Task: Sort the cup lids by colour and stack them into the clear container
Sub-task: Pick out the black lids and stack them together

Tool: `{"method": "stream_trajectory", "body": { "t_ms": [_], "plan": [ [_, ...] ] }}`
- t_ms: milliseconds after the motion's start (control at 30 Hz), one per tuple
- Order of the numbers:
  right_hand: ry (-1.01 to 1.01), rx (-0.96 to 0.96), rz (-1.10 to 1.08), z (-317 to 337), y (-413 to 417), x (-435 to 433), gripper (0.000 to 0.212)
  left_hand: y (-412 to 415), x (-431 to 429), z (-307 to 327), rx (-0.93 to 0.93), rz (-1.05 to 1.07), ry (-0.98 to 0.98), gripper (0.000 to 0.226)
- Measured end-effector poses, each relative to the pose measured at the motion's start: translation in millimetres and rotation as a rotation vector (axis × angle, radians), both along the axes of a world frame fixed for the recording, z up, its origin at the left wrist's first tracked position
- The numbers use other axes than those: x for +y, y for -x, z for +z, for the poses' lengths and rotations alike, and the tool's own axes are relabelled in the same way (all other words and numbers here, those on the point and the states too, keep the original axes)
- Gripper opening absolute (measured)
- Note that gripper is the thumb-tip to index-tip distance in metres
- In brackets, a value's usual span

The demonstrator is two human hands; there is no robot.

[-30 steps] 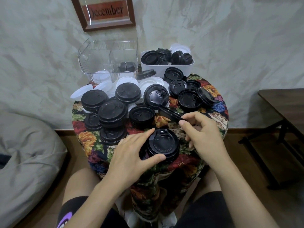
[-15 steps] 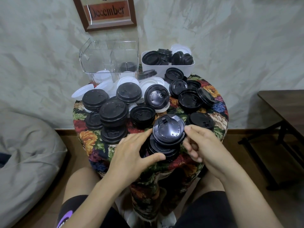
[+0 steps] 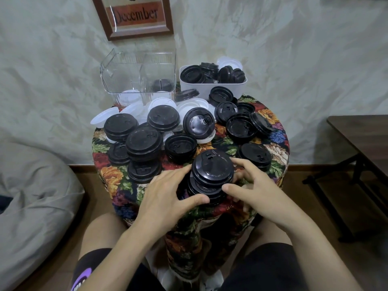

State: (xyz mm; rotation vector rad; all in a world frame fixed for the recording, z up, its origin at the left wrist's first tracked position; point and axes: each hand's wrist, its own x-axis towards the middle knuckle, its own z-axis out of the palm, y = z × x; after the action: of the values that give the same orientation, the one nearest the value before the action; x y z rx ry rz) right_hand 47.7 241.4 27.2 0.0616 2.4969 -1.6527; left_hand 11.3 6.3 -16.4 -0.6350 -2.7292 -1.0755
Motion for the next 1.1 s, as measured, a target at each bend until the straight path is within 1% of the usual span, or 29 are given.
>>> {"method": "stream_trajectory", "body": {
  "t_ms": [67, 167, 233, 300, 400, 500, 533, 567, 600, 667, 700, 833, 933, 1100],
  "plan": [
    [-0.05, 0.032, 0.025, 0, 2, 0, 0.061, 0, 0, 1, 0.001, -0.014, 0.0, 0.092],
    [-0.114, 0.074, 0.002, 1, 6, -3, 0.085, 0, 0, 0, 0.002, -0.013, 0.001, 0.09],
    [-0.222, 0.112, 0.024, 0, 7, -6, 0.092, 0, -1, 0, 0.0, -0.01, 0.005, 0.091],
    [-0.277, 0.12, 0.038, -1, 8, -7, 0.088, 1, 0, -1, -0.006, -0.012, 0.006, 0.091],
    [-0.265, 0.129, 0.057, -3, 8, -7, 0.082, 2, -1, -2, -0.003, -0.011, 0.001, 0.089],
    [-0.207, 0.154, 0.032, -3, 7, -8, 0.061, 2, -1, -3, -0.005, -0.01, 0.01, 0.089],
    [-0.181, 0.165, 0.0, -4, 7, -8, 0.06, 3, -1, -3, -0.005, -0.009, 0.012, 0.089],
    [-0.159, 0.173, -0.035, -5, 7, -6, 0.065, 3, -1, -3, -0.007, -0.006, 0.013, 0.091],
    [-0.15, 0.177, -0.062, -7, 7, -4, 0.073, 3, -1, -3, -0.011, -0.001, 0.018, 0.093],
    [-0.178, 0.159, -0.076, -9, 4, -2, 0.09, 3, -2, -3, -0.026, 0.005, 0.043, 0.097],
    [-0.203, 0.145, -0.064, -9, 3, -2, 0.093, 3, -3, -3, -0.03, 0.001, 0.059, 0.097],
    [-0.223, 0.141, -0.035, -10, 1, -3, 0.091, 0, -5, -1, -0.017, -0.03, 0.1, 0.088],
    [-0.23, 0.148, -0.036, -11, 3, -3, 0.086, -1, -5, 0, -0.045, -0.018, 0.116, 0.089],
    [-0.186, 0.17, -0.109, -14, 3, -2, 0.088, -3, 3, 2, -0.031, 0.04, 0.099, 0.088]
  ]
}}
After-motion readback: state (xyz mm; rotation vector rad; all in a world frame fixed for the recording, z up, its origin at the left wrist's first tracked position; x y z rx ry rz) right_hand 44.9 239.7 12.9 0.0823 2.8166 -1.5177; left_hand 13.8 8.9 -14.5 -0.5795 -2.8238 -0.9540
